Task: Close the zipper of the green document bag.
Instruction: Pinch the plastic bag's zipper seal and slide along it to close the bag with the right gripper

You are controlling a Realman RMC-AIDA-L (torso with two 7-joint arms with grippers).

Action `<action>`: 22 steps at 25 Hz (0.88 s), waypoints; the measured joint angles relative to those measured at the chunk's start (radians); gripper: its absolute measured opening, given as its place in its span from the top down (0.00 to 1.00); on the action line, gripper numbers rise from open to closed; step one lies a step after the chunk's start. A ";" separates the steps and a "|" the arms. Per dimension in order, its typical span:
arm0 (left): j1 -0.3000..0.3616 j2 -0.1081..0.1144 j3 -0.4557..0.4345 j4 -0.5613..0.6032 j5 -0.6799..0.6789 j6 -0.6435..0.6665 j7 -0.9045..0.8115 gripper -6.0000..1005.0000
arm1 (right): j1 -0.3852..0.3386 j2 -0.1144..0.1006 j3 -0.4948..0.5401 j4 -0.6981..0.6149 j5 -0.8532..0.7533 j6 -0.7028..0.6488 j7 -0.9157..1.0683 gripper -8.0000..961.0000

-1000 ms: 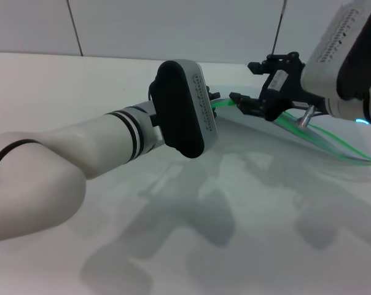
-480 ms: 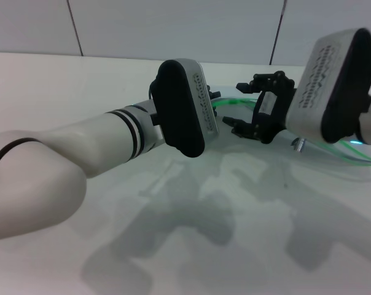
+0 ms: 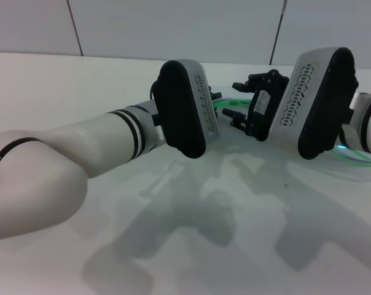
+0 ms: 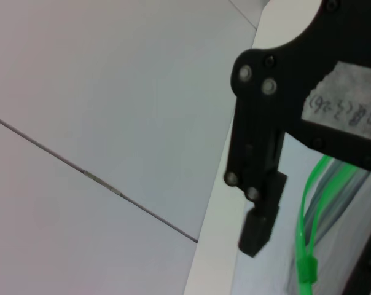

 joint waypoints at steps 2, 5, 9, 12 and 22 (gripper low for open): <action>-0.001 0.000 0.000 0.000 0.000 0.000 0.001 0.94 | 0.004 0.000 0.000 0.010 0.000 0.000 0.000 0.42; -0.002 -0.002 0.001 0.000 0.000 0.000 0.001 0.94 | 0.017 0.000 -0.001 0.031 0.004 0.001 0.000 0.49; -0.004 -0.002 0.001 0.000 0.000 0.000 0.001 0.94 | 0.040 0.002 -0.004 0.064 0.008 0.006 0.000 0.57; -0.004 -0.002 0.002 0.003 0.000 0.001 0.001 0.94 | 0.043 0.002 -0.014 0.075 0.009 0.034 0.000 0.61; -0.003 -0.001 0.001 0.009 0.001 0.004 0.001 0.94 | 0.043 0.002 -0.023 0.078 0.009 0.062 0.009 0.74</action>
